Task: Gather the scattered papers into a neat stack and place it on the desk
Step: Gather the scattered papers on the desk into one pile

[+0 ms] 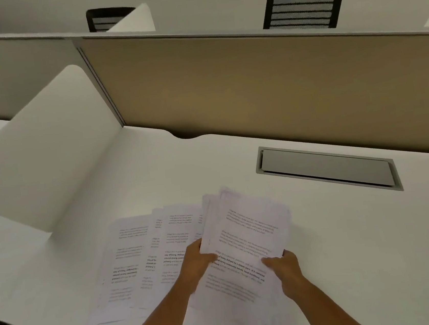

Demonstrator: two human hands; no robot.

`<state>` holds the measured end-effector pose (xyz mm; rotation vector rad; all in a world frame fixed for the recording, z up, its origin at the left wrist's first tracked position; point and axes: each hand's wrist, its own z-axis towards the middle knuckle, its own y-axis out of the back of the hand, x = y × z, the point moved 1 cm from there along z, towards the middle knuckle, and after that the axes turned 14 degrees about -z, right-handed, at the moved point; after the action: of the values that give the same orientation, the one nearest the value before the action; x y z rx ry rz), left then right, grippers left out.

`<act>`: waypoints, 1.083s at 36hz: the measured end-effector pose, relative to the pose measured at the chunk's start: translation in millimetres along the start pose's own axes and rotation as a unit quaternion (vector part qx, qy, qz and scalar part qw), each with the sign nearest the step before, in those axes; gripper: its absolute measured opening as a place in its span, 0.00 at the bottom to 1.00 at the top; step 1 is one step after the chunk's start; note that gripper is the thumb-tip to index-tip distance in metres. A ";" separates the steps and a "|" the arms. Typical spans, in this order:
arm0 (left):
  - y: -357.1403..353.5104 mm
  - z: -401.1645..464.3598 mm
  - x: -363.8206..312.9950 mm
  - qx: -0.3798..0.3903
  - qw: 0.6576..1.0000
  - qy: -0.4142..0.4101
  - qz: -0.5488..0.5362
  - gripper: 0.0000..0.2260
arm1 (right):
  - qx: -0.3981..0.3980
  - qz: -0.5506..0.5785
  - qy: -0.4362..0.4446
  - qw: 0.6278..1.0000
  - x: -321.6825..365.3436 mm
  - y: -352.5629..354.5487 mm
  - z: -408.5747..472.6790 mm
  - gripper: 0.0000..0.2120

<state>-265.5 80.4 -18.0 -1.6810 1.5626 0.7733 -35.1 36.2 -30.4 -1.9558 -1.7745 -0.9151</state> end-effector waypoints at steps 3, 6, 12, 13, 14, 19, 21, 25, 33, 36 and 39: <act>12.7 -5.3 -0.1 -0.037 0.999 -0.013 -0.007 0.16 | 0.017 -0.034 0.025 0.999 3.1 -13.7 -3.3 0.17; 18.3 -8.7 1.0 -0.076 0.996 -0.037 0.017 0.11 | 0.023 -0.069 0.040 0.997 5.2 -30.4 -4.7 0.14; 36.9 -15.1 0.9 -0.093 0.990 -0.065 0.081 0.10 | -0.001 -0.105 0.032 0.994 3.6 -65.4 -9.8 0.11; 39.7 -14.2 0.4 -0.095 0.989 -0.063 0.092 0.09 | -0.005 -0.112 0.031 0.993 3.5 -70.1 -9.3 0.10; 42.3 -12.8 0.6 -0.096 0.988 -0.060 0.105 0.08 | -0.008 -0.117 0.032 0.993 3.8 -74.6 -9.1 0.10; 51.0 -4.2 4.0 -0.101 0.973 -0.054 0.198 0.05 | -0.040 -0.149 0.059 0.986 8.6 -93.3 -7.9 0.09; 52.1 -0.5 5.4 -0.101 0.970 -0.054 0.214 0.05 | -0.046 -0.166 0.068 0.983 10.8 -100.0 -5.5 0.09; 55.9 8.8 10.2 -0.105 0.968 -0.042 0.223 0.11 | -0.059 -0.231 0.068 0.969 11.0 -112.3 6.5 0.08; 71.4 21.7 14.7 -0.164 0.922 0.050 0.347 0.28 | -0.076 -0.341 -0.027 0.937 12.3 -115.0 21.9 0.13; 77.5 26.7 15.5 -0.172 0.920 0.071 0.345 0.30 | -0.071 -0.336 -0.037 0.939 12.7 -115.1 26.2 0.12; 83.0 31.3 14.6 -0.183 0.928 0.088 0.312 0.32 | -0.065 -0.330 -0.042 0.941 16.0 -115.6 31.0 0.11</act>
<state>-345.6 95.7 -55.9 -1.5280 2.2357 1.3317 -140.4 86.5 -61.7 -1.4791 -2.5449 -1.1800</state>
